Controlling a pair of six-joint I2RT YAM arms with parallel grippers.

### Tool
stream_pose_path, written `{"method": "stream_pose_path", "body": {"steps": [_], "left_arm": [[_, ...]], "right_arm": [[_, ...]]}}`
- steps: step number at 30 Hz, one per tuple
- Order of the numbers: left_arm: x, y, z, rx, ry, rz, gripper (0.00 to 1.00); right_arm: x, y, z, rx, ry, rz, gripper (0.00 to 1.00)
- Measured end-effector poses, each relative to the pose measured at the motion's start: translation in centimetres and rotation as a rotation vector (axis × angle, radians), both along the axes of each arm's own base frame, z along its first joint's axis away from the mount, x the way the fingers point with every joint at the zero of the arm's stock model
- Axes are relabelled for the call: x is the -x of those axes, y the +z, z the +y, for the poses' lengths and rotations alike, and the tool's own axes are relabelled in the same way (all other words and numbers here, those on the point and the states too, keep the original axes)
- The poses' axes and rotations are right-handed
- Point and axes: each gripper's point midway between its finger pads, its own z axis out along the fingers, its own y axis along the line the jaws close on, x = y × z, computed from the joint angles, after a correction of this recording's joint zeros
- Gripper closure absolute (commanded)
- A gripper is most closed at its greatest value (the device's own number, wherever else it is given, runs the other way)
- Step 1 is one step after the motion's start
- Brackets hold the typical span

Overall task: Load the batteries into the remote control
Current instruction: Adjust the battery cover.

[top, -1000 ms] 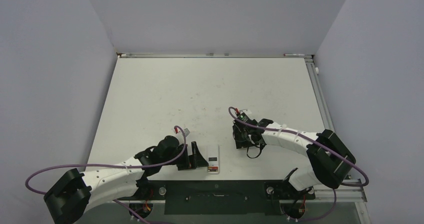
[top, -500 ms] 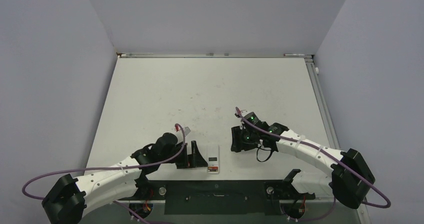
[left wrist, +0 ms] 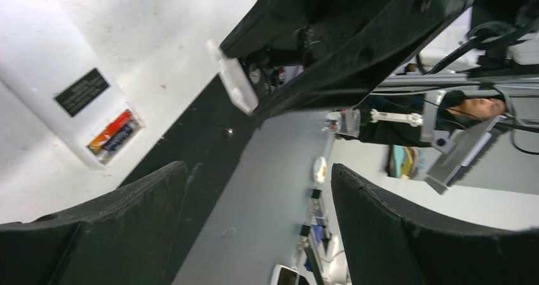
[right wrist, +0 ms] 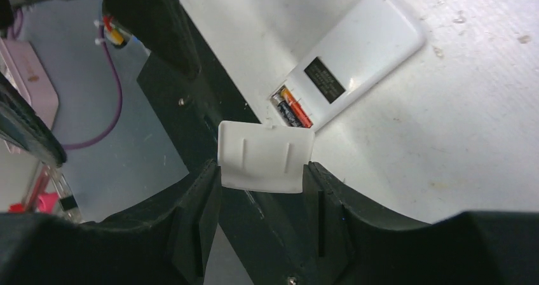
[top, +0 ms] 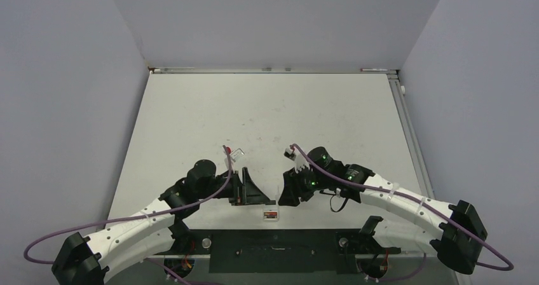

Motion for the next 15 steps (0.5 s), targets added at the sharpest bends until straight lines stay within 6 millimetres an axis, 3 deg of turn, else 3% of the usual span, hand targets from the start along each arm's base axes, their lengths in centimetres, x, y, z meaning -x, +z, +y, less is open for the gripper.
{"method": "stream_pose_path", "body": {"steps": [7,15], "left_arm": [[0.6,2.4,-0.8,0.102,-0.031,0.075,0.35],[0.8,2.7,-0.8,0.111,-0.022,0.146,0.44]], "right_arm": [[3.2,0.9,1.5,0.008,0.172,-0.09,0.78],[3.6,3.7,3.2,0.005,0.25,-0.258,0.78]]}}
